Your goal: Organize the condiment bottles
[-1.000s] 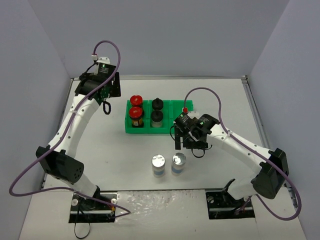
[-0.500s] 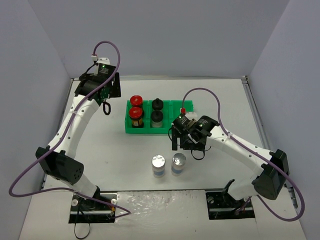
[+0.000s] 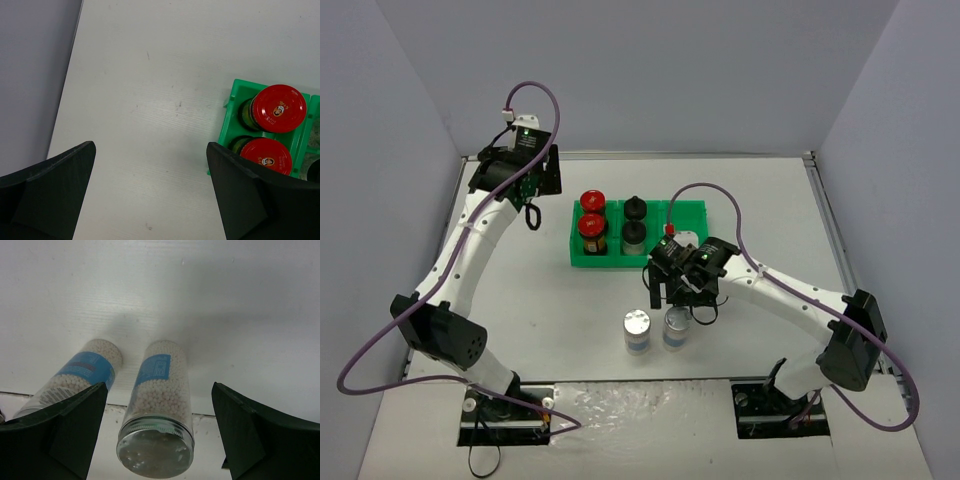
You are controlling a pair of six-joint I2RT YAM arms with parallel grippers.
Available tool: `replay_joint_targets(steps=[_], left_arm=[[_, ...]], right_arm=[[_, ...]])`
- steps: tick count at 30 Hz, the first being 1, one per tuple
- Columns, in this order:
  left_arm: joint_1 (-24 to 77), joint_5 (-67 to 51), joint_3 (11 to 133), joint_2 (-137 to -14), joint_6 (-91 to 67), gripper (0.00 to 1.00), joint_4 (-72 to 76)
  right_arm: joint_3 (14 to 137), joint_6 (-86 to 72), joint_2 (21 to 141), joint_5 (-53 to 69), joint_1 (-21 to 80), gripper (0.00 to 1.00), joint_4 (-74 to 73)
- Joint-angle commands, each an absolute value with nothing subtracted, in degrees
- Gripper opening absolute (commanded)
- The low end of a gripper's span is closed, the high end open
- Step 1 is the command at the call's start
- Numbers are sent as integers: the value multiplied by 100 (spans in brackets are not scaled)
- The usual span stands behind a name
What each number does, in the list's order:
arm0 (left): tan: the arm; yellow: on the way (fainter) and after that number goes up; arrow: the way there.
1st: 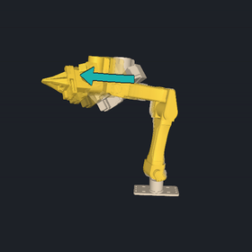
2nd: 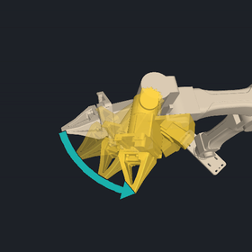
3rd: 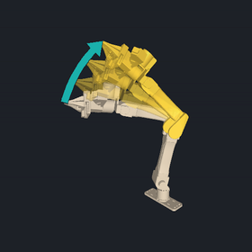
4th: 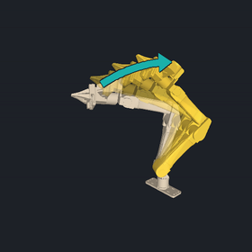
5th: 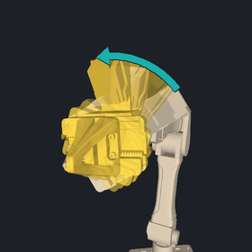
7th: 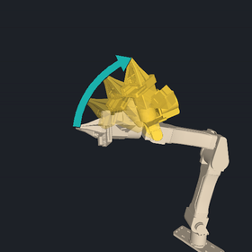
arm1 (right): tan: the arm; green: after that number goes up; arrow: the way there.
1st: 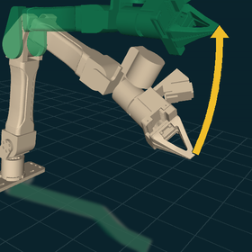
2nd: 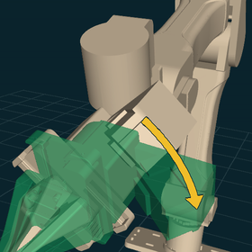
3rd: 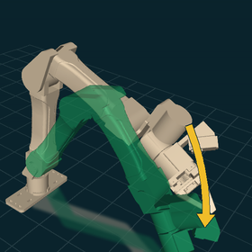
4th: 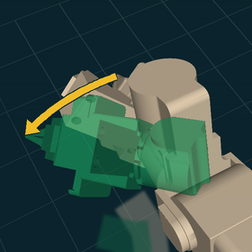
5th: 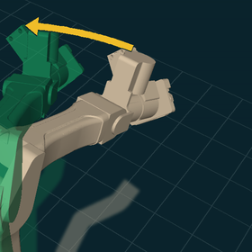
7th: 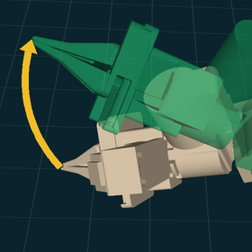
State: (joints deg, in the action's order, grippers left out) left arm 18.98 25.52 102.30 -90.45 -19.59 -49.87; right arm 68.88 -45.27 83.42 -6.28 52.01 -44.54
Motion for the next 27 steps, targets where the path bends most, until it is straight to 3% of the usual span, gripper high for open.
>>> replay_joint_targets(steps=[1,27], left_arm=[[1854,2611,10282,-8699,-1951,91,-4798],[1846,2637,10204,-8701,-1907,91,-4791]], right_arm=[[6679,-4723,8049,-410,5427,82,-4631],[6513,-4983,7770,-344,5774,80,-5125]])
